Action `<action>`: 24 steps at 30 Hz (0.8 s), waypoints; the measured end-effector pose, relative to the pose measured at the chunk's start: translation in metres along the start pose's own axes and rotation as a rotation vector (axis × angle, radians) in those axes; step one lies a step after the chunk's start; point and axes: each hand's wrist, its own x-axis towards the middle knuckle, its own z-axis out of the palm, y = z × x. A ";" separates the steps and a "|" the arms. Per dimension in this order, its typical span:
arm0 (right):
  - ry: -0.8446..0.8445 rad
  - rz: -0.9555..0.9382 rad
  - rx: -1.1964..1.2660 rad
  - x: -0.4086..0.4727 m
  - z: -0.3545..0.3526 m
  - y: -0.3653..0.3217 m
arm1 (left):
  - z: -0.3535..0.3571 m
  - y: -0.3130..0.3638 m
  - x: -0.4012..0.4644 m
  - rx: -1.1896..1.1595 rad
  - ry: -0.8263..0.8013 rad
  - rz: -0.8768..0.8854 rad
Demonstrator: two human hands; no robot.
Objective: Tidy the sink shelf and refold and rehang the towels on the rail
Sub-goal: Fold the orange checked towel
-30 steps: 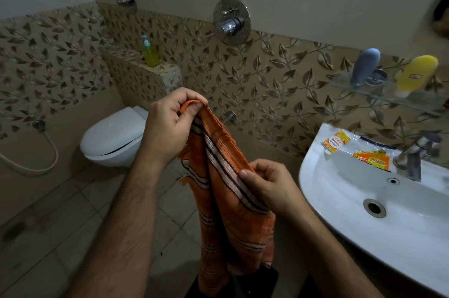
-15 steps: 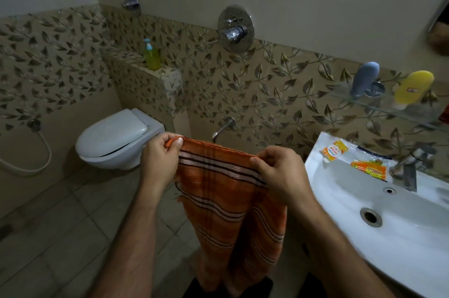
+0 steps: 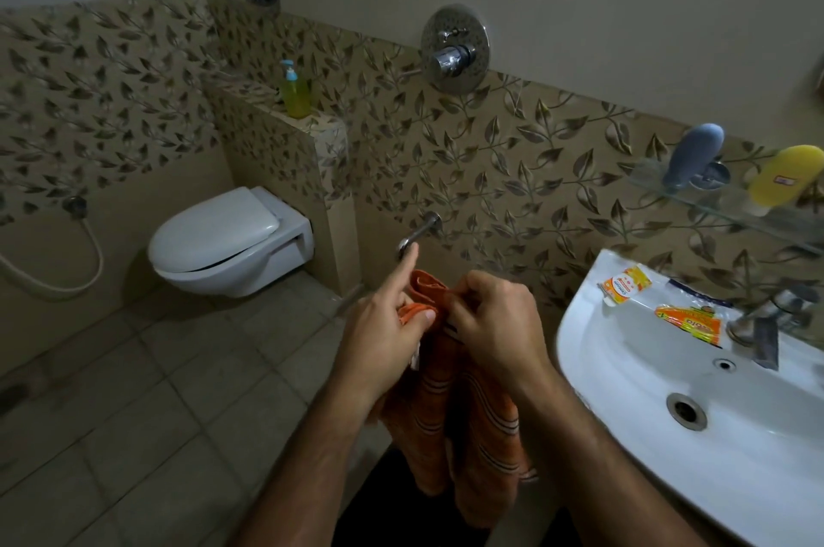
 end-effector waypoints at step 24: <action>-0.436 0.447 0.580 -0.012 -0.009 0.018 | -0.040 0.041 0.028 0.358 0.221 0.156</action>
